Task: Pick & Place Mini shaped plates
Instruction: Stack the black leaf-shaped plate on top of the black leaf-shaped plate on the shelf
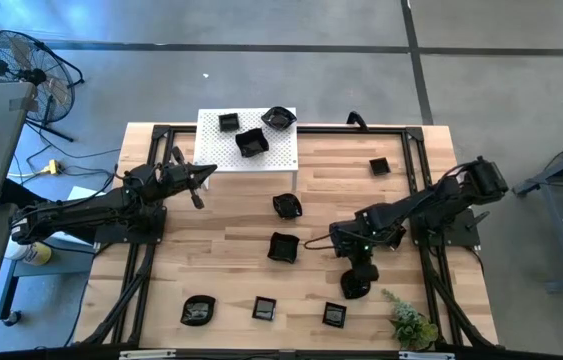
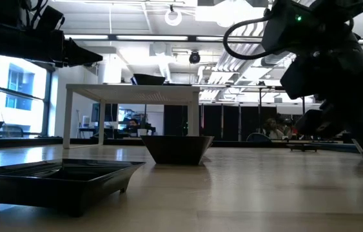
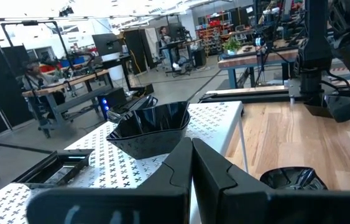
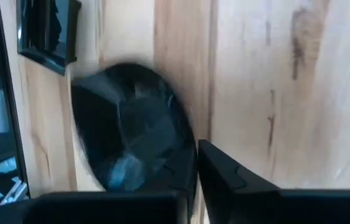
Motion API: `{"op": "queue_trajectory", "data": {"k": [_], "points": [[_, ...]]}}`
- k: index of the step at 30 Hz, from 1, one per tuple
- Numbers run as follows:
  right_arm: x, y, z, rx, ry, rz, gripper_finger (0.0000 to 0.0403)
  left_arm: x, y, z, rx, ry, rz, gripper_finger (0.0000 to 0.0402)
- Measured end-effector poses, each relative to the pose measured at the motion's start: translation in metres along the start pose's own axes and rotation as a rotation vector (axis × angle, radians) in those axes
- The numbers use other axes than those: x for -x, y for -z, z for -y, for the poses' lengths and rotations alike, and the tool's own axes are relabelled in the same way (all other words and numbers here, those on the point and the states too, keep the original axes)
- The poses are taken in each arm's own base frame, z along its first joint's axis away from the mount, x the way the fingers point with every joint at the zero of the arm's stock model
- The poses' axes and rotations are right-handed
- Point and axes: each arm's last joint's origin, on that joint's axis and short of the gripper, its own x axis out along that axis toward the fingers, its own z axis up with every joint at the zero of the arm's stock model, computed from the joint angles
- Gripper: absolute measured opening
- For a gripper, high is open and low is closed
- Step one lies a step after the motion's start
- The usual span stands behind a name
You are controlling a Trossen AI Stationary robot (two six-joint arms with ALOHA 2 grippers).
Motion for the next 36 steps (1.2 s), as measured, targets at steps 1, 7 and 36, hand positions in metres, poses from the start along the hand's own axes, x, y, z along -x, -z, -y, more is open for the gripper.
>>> {"op": "queue_trajectory", "data": {"k": [1, 7, 36], "points": [[0.0, 0.0, 0.001, -0.008, -0.002, 0.002, 0.0006, 0.0, 0.0, 0.0, 0.0, 0.0, 0.0, 0.0002], [0.012, -0.005, 0.007, -0.071, -0.07, 0.051, 0.0008, 0.0, 0.0, 0.0, 0.0, 0.0, 0.0, 0.0002], [0.302, -0.079, 0.126, -0.416, 0.197, 0.755, 0.0004, 0.0, 0.0, 0.0, 0.0, 0.002, 0.001, 0.0002]]}}
